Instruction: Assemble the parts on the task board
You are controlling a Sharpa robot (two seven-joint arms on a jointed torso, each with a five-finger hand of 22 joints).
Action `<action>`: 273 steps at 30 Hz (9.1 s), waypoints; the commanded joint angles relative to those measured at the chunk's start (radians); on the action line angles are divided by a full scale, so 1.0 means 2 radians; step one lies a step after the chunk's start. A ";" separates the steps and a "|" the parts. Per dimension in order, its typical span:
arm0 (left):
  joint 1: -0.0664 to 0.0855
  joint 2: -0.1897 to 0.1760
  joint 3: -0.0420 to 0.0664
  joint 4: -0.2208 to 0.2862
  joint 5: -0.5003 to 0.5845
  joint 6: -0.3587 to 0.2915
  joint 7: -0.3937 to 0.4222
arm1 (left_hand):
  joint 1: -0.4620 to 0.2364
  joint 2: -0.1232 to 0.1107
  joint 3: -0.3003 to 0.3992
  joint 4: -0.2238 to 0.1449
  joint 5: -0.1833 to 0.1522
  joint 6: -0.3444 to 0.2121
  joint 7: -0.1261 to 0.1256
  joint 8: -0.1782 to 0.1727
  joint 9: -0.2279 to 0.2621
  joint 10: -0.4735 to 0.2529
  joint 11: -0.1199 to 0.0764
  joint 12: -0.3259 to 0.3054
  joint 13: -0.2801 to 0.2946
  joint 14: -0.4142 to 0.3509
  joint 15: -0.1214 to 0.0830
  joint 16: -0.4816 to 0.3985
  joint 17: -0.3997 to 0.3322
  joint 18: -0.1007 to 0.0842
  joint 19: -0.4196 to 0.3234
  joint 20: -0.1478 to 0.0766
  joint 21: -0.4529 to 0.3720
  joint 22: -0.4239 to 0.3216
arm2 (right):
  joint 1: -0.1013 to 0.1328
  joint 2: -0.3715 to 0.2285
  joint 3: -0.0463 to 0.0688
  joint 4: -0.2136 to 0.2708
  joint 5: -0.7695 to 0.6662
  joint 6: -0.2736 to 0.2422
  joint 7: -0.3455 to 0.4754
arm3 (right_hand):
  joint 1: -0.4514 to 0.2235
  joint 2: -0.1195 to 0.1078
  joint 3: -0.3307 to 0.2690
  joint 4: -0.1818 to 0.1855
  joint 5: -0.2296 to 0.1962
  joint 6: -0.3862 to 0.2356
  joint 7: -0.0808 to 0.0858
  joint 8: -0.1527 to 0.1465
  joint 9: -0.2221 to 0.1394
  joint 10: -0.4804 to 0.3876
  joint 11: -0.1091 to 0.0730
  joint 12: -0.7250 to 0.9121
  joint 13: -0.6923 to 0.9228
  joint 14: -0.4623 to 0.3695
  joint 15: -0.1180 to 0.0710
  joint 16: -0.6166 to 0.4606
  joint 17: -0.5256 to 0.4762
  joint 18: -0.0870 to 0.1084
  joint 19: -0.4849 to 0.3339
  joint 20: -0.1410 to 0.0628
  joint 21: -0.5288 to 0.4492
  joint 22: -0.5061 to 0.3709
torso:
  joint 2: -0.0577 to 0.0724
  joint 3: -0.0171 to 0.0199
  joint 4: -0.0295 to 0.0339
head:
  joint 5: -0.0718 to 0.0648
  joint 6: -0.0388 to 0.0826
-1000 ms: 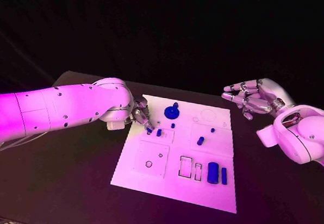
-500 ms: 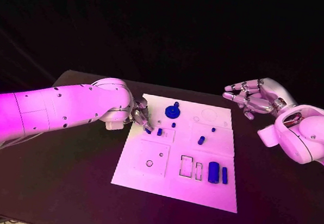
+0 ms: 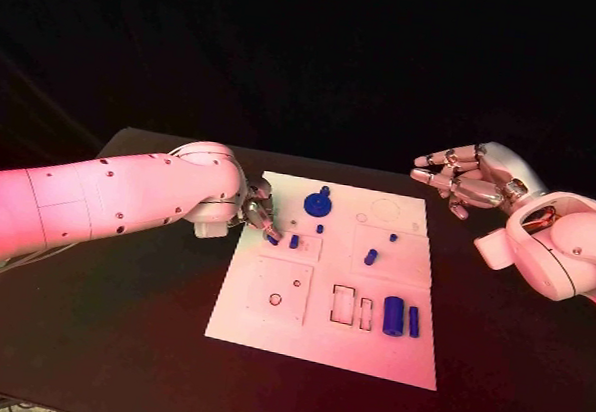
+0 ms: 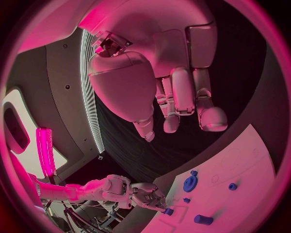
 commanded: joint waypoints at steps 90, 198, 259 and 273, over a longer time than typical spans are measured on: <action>-0.003 0.047 -0.005 -0.029 -0.067 -0.140 0.276 | 0.139 -0.032 -0.109 -0.049 -0.002 0.009 0.042 -0.198 -0.179 -0.148 0.061 -0.428 -0.406 -0.114 0.043 -0.414 -0.306 0.069 -0.148 0.038 -0.451 -0.236 | -0.005 0.004 0.000 -0.004 0.006 0.020 0.003 | 0.001 0.002 -0.011 0.009 0.000 -0.001 0.001 0.002 0.000 -0.011 -0.001 -0.006 -0.013 0.001 -0.002 -0.012 -0.014 0.011 -0.008 -0.002 -0.015 -0.017 | 0.001 -0.0008 0.0006 | -0.016 0.006; -0.007 0.066 0.006 -0.047 -0.085 -0.152 0.211 | 0.111 -0.004 -0.048 -0.080 -0.001 0.115 0.038 -0.242 -0.222 -0.039 0.040 -0.460 -0.447 0.011 0.026 -0.130 -0.093 0.015 -0.002 0.021 -0.118 0.019 | -0.005 0.006 0.000 -0.001 -0.004 0.025 0.000 | 0.004 0.007 -0.012 0.012 -0.003 0.001 0.000 0.005 0.000 -0.008 -0.002 -0.003 -0.013 0.002 -0.002 -0.013 -0.013 0.011 -0.007 -0.002 -0.015 -0.017 | 0.001 -0.0013 0.0004 | -0.023 0.005; -0.022 0.034 0.005 -0.047 -0.140 -0.111 0.200 | 0.101 -0.007 -0.043 -0.080 -0.002 0.115 0.037 -0.246 -0.224 -0.038 0.041 -0.467 -0.447 0.010 0.027 -0.132 -0.097 0.016 -0.004 0.022 -0.122 0.017 | -0.005 0.007 0.000 -0.003 -0.005 0.034 0.001 | 0.006 0.006 -0.013 0.012 -0.004 0.001 -0.001 0.005 0.000 -0.009 -0.002 -0.004 -0.014 0.002 -0.003 -0.013 -0.014 0.011 -0.007 -0.002 -0.016 -0.018 | 0.001 -0.0003 0.0021 | -0.020 0.001; -0.022 0.037 0.005 -0.052 -0.142 -0.094 0.194 | 0.098 -0.010 -0.041 -0.081 -0.002 0.112 0.038 -0.249 -0.225 -0.040 0.042 -0.471 -0.447 0.009 0.027 -0.133 -0.100 0.016 -0.005 0.023 -0.125 0.016 | -0.005 0.006 0.000 -0.003 -0.005 0.036 0.000 | 0.006 0.006 -0.013 0.012 -0.004 0.001 -0.001 0.005 0.000 -0.009 -0.002 -0.004 -0.014 0.002 -0.003 -0.013 -0.014 0.011 -0.007 -0.003 -0.016 -0.018 | 0.000 -0.0006 0.0023 | -0.020 0.000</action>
